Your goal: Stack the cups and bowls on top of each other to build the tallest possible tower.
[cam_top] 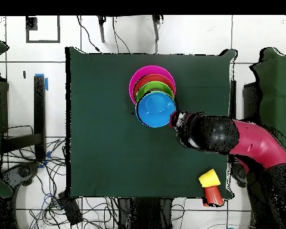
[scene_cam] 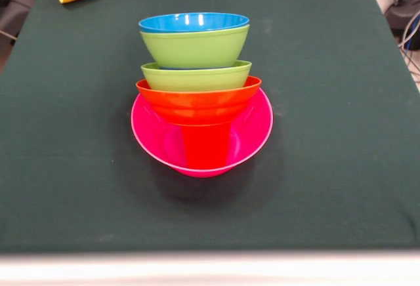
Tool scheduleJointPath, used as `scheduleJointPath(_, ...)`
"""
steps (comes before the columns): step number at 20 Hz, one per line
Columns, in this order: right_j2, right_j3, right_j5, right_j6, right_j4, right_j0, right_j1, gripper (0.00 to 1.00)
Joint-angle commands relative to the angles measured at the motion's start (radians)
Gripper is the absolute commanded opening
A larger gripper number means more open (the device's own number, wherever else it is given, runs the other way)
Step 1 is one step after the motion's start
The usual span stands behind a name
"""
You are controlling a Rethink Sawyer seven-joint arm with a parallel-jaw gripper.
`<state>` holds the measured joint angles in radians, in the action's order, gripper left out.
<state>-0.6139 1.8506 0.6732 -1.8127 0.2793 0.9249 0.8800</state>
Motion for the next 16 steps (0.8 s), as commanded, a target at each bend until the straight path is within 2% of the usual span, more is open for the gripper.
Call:
scheduleJointPath(1,-0.095,0.042,0.045,0.271,0.11,0.013,-0.133,1.0)
scheduleJointPath(6,-0.059,0.049,0.066,0.152,0.101,-0.005,-0.155,1.0)
scheduleJointPath(9,-0.067,0.035,0.088,0.213,0.142,-0.003,-0.167,1.0)
scheduleJointPath(12,-0.063,0.0,0.106,0.29,0.214,-0.006,-0.179,1.0)
scheduleJointPath(15,-0.005,-0.013,0.121,0.241,0.263,-0.015,-0.171,1.0)
scheduleJointPath(16,-0.019,-0.006,0.123,0.253,0.261,0.002,-0.178,1.0)
